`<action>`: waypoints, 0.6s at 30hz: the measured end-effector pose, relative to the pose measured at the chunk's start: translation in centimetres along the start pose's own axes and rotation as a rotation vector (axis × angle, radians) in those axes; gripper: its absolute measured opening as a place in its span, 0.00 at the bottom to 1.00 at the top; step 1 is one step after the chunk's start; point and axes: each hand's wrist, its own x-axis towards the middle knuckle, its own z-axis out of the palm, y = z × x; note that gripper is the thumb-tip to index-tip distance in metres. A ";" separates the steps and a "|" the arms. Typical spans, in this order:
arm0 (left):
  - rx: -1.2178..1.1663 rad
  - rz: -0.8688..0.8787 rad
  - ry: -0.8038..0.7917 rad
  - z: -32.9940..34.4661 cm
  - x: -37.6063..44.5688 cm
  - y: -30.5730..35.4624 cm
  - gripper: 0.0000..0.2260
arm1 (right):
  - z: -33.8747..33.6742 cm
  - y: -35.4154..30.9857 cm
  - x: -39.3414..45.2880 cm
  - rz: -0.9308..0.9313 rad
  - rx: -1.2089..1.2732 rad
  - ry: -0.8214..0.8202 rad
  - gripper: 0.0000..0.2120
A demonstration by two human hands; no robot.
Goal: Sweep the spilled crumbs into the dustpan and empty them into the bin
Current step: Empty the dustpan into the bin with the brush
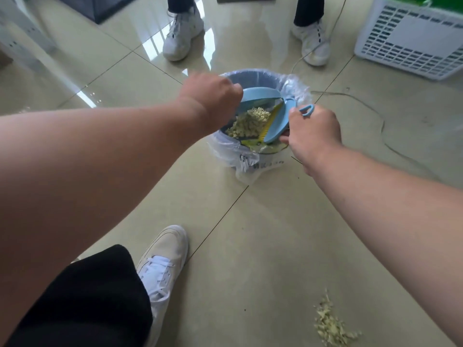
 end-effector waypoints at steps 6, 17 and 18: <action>-0.393 -0.320 0.052 0.1 -1.0 -0.4 0.05 | -1.5 -0.8 -1.9 0.075 0.276 0.068 0.06; -0.822 -0.463 -0.019 -2.6 -3.6 2.8 0.06 | -8.2 0.9 -7.8 0.126 0.489 0.206 0.06; -0.797 -0.456 0.017 -3.1 -3.7 3.1 0.06 | -8.8 1.0 -8.1 0.138 0.534 0.200 0.06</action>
